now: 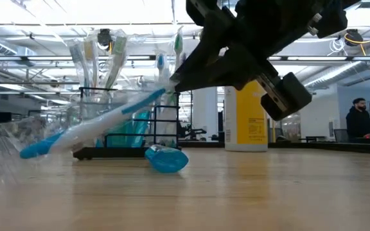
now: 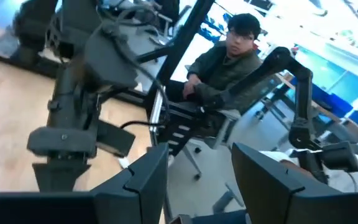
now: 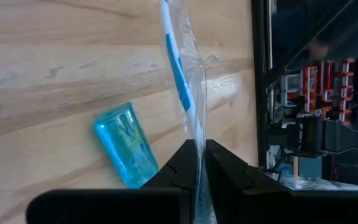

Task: Pick & Place toothbrushing station
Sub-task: Put the left blue toothbrush into the black wire organizer

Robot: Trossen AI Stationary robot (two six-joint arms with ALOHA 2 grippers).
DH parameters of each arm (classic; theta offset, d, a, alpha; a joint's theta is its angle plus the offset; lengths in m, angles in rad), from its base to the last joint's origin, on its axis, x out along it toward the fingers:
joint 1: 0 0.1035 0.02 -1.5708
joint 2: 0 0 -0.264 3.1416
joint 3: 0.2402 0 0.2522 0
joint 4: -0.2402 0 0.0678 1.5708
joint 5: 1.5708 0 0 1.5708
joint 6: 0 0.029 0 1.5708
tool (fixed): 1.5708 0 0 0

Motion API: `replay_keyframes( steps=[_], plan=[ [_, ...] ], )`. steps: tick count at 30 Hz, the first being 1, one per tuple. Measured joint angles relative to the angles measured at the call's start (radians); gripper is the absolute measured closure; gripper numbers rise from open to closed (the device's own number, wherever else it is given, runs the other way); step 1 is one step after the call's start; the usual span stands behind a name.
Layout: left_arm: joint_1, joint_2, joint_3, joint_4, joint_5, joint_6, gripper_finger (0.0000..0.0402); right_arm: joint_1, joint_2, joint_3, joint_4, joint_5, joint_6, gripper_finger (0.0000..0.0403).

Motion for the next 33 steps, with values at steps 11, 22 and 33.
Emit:
replay_keyframes(
  steps=[11, 22, 33],
  plan=[
    [-0.082, 0.037, 0.019, -0.230, -0.240, -0.171, 0.0220, 0.013, -0.001, 0.000, 0.072, -0.001, -0.027, 0.0384],
    [-0.117, 0.190, 0.236, -0.459, -0.258, -0.168, 0.0230, 0.012, -0.001, 0.000, 0.089, -0.001, -0.020, 0.0383],
    [-0.119, 0.406, 0.378, -0.626, -0.254, -0.366, 0.0291, 0.017, -0.001, 0.000, 0.091, -0.001, -0.019, 0.0383]
  ],
)
